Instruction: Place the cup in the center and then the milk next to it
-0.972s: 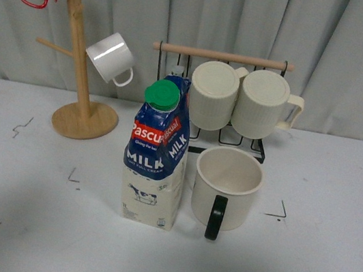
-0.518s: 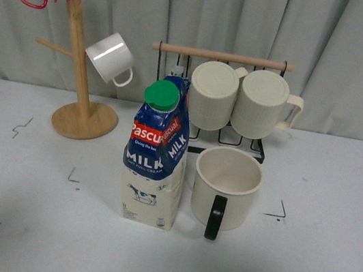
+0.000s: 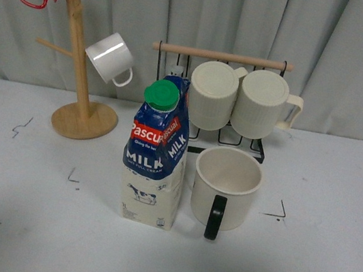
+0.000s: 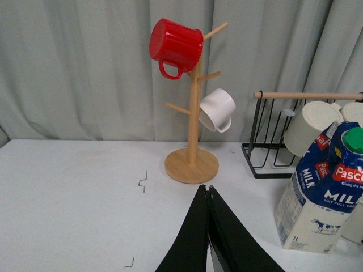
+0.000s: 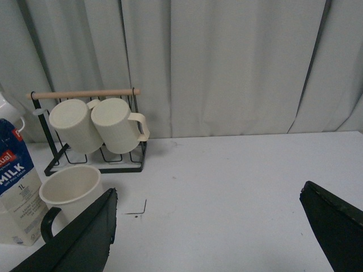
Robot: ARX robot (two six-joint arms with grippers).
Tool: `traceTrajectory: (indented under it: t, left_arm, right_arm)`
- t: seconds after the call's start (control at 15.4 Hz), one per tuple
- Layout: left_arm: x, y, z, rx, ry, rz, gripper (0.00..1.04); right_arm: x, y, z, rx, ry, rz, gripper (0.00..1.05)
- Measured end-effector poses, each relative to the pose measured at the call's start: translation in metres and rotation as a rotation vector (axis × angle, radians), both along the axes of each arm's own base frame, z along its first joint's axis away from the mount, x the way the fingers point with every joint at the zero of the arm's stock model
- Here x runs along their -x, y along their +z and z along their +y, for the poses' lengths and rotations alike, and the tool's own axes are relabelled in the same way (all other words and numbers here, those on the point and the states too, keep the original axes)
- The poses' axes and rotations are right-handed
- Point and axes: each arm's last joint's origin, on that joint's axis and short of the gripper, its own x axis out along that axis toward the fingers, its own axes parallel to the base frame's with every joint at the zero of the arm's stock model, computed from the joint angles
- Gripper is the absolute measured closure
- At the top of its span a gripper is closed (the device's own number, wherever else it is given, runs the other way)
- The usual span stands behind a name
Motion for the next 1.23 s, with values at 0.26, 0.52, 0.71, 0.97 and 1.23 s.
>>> traceTrajectory:
  t: [0.26,0.52,0.71,0.97,1.23]
  left_arm:
    - [0.012,-0.001,0.000,0.000,-0.002,-0.010,1.03]
    - [0.012,-0.004,0.000,0.000,0.002,0.013,0.99]
    - [0.012,-0.004,0.000,0.000,0.002,0.012,0.63]
    - [0.012,-0.004,0.000,0.000,0.002,0.012,0.15]
    - [0.012,-0.004,0.000,-0.001,0.002,0.012,0.07]
  right_arm:
    - [0.000,0.000,0.000,0.000,0.000,0.000,0.07]
    - [0.000,0.000,0.000,0.000,0.000,0.000,0.07]
    - [0.000,0.000,0.000,0.000,0.000,0.000,0.07]
    - [0.000,0.000,0.000,0.000,0.000,0.000,0.07]
    - [0.000,0.000,0.000,0.000,0.000,0.000,0.07]
